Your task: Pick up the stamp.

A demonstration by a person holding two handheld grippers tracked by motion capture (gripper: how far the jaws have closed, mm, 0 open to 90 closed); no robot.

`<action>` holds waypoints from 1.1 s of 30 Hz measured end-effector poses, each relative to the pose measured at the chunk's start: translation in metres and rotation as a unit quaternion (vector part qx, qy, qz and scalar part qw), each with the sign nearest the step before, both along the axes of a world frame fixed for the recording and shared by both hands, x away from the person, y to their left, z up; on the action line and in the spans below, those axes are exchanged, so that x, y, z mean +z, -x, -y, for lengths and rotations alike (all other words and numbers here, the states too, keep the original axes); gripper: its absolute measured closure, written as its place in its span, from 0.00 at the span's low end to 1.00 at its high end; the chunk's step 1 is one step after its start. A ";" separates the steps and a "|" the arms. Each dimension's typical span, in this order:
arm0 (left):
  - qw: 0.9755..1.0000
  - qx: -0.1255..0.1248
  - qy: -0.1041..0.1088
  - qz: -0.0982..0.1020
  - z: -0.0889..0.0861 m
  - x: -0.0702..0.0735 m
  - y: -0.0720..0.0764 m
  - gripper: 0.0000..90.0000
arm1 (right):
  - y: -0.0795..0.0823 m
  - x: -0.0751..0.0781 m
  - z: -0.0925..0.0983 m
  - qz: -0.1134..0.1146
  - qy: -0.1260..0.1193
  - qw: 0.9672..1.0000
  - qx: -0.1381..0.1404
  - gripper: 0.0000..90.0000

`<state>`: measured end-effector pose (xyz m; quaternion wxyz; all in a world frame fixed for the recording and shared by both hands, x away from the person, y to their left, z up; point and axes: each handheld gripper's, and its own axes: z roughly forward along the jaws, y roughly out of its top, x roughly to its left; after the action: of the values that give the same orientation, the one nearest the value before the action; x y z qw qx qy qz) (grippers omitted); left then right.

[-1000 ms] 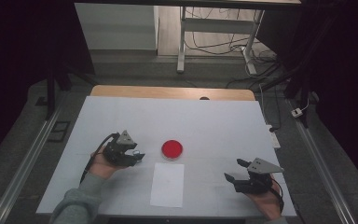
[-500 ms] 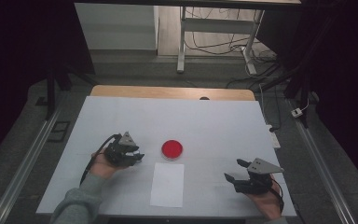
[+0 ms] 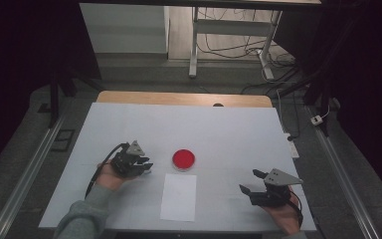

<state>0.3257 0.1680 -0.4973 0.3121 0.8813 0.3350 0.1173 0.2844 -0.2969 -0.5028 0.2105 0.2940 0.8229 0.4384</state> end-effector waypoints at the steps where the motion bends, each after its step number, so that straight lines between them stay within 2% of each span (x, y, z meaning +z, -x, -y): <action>1: 1.000 0.001 0.001 -0.001 -0.001 0.000 0.000 0.80 | 0.000 0.000 0.000 0.001 0.000 1.000 0.000 0.28; 13: 1.000 0.003 0.012 0.000 -0.004 -0.002 0.001 0.82 | 0.000 0.000 0.000 0.000 -0.003 1.000 0.002 0.28; 23: 1.000 0.020 0.016 0.001 -0.006 -0.002 0.001 0.84 | 0.000 0.000 0.000 0.003 -0.004 1.000 0.004 0.28; 33: 0.997 0.024 0.076 0.005 -0.013 0.008 0.003 0.84 | 0.001 0.000 -0.001 0.006 -0.006 1.000 0.004 0.28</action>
<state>0.3223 0.1815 -0.4894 0.3765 0.8463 0.3625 0.1030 0.2838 -0.2963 -0.5029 0.2126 0.2894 0.8201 0.4455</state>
